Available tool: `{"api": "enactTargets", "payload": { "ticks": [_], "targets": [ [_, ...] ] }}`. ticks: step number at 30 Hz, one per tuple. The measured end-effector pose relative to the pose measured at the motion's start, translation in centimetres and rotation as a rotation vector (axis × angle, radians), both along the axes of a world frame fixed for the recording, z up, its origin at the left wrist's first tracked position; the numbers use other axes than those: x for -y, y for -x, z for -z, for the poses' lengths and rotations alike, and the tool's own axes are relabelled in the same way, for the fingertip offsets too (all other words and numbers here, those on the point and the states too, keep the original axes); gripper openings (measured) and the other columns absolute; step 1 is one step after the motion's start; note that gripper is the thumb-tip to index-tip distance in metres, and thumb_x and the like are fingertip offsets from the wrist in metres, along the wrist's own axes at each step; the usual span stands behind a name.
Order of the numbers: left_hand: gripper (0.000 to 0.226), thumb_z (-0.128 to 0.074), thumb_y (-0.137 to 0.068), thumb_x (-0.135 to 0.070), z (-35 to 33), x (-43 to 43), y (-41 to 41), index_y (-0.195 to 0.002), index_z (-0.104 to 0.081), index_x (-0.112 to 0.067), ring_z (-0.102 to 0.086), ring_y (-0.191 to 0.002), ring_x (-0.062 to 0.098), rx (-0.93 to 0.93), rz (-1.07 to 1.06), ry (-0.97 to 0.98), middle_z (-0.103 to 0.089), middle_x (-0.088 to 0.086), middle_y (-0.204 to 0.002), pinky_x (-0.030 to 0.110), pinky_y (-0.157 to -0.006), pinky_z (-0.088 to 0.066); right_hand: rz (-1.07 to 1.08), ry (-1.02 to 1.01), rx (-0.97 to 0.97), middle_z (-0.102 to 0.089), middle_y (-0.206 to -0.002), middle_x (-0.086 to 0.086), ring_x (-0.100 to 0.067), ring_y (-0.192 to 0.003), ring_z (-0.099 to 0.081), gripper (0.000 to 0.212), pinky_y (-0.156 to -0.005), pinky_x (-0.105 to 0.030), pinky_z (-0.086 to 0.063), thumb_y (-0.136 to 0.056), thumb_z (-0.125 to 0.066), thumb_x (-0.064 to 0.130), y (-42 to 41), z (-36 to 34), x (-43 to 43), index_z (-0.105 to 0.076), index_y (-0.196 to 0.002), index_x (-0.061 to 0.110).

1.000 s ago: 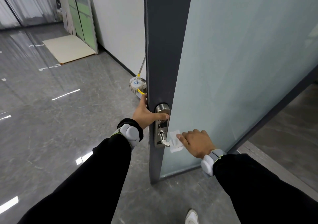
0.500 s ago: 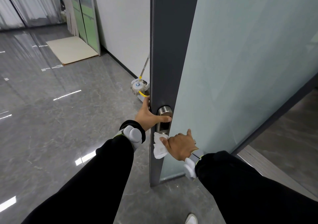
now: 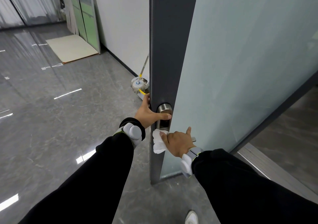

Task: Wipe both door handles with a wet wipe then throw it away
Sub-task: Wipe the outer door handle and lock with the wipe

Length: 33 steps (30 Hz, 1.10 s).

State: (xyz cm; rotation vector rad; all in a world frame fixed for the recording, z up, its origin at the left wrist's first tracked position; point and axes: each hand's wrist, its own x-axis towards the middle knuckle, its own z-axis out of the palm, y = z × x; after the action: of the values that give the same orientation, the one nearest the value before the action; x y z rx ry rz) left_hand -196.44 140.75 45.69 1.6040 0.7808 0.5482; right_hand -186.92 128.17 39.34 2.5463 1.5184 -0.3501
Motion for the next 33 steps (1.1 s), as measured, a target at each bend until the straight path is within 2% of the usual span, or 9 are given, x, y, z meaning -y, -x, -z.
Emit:
{"api": "enactTargets", "payload": {
  "ticks": [2,5,9,13,17,20,23,27,33],
  "targets": [
    [0.102,-0.096,-0.050,-0.026,0.1,0.0,0.0,-0.134,-0.039,-0.029,-0.065,-0.106,0.013,-0.006,-0.001,-0.001,-0.063,-0.011,-0.119,0.040,-0.094,-0.055,-0.031,0.003,0.055,-0.064,-0.085,-0.004,-0.029,-0.094,-0.063,0.068,-0.108,-0.072,0.002,-0.100,-0.003,0.045,0.2,-0.2,0.7,-0.064,-0.113,0.018],
    [0.105,-0.096,-0.045,-0.032,0.1,0.1,0.1,-0.133,-0.039,-0.031,-0.066,-0.106,0.013,-0.008,-0.008,-0.001,-0.064,-0.012,-0.119,0.043,-0.095,-0.055,-0.050,-0.007,0.134,-0.060,-0.073,-0.003,-0.027,-0.099,-0.059,0.069,-0.108,-0.072,0.009,-0.101,-0.004,0.046,0.6,-0.4,1.6,-0.064,-0.089,0.017],
    [0.103,-0.096,-0.046,-0.031,-0.1,0.0,0.2,-0.132,-0.039,-0.032,-0.067,-0.105,0.012,-0.008,0.005,-0.012,-0.065,-0.013,-0.118,0.044,-0.094,-0.055,-0.073,-0.010,0.159,-0.067,-0.079,-0.001,-0.026,-0.106,-0.054,0.066,-0.106,-0.073,0.009,-0.100,-0.004,0.046,0.1,-0.1,2.4,-0.063,-0.086,0.019],
    [0.102,-0.096,-0.050,-0.025,0.0,0.0,0.2,-0.134,-0.039,-0.031,-0.067,-0.104,0.012,0.000,0.003,-0.004,-0.064,-0.012,-0.117,0.044,-0.092,-0.056,-0.048,-0.028,0.131,-0.069,-0.085,-0.002,-0.028,-0.107,-0.054,0.062,-0.108,-0.071,0.001,-0.100,-0.008,0.042,-1.3,0.2,3.3,-0.064,-0.091,0.020],
    [0.102,-0.095,-0.043,-0.032,0.1,0.1,0.1,-0.129,-0.041,-0.031,-0.068,-0.102,0.014,0.000,-0.009,-0.010,-0.065,-0.012,-0.114,0.043,-0.093,-0.056,-0.003,-0.050,0.121,-0.070,-0.089,-0.005,-0.029,-0.105,-0.057,0.055,-0.110,-0.063,-0.015,-0.100,-0.012,0.036,-3.2,0.4,3.8,-0.064,-0.093,0.019],
    [0.097,-0.096,-0.043,-0.031,0.0,0.0,0.1,-0.125,-0.043,-0.032,-0.069,-0.100,0.015,-0.008,-0.012,-0.008,-0.067,-0.011,-0.112,0.045,-0.090,-0.057,0.038,-0.056,0.066,-0.069,-0.101,-0.006,-0.032,-0.104,-0.058,0.044,-0.105,-0.056,-0.027,-0.100,-0.018,0.031,-4.5,0.9,4.4,-0.057,-0.115,0.018],
    [0.098,-0.096,-0.044,-0.030,0.1,0.0,0.1,-0.126,-0.043,-0.032,-0.069,-0.101,0.015,-0.002,-0.009,0.003,-0.067,-0.011,-0.113,0.046,-0.090,-0.057,0.083,-0.093,-0.015,-0.063,-0.117,-0.005,-0.032,-0.103,-0.058,0.042,-0.088,-0.045,-0.037,-0.099,-0.025,0.025,-5.7,1.3,5.0,-0.036,-0.139,0.017],
    [0.100,-0.096,-0.044,-0.030,0.2,-0.1,0.1,-0.128,-0.043,-0.034,-0.068,-0.103,0.015,-0.001,-0.009,0.009,-0.067,-0.012,-0.114,0.045,-0.092,-0.056,0.041,-0.089,-0.011,-0.062,-0.121,-0.004,-0.030,-0.106,-0.057,0.043,-0.077,-0.036,-0.033,-0.101,-0.022,0.028,-6.9,0.9,4.8,-0.036,-0.141,0.019],
    [0.098,-0.096,-0.046,-0.026,0.2,0.2,0.1,-0.129,-0.043,-0.031,-0.068,-0.102,0.012,0.014,-0.020,-0.001,-0.066,-0.011,-0.114,0.043,-0.092,-0.057,-0.049,-0.038,0.067,-0.063,-0.118,-0.004,-0.032,-0.103,-0.057,0.042,-0.076,-0.037,-0.034,-0.101,-0.023,0.028,-6.7,1.0,5.1,-0.036,-0.140,0.018]
  ]
}}
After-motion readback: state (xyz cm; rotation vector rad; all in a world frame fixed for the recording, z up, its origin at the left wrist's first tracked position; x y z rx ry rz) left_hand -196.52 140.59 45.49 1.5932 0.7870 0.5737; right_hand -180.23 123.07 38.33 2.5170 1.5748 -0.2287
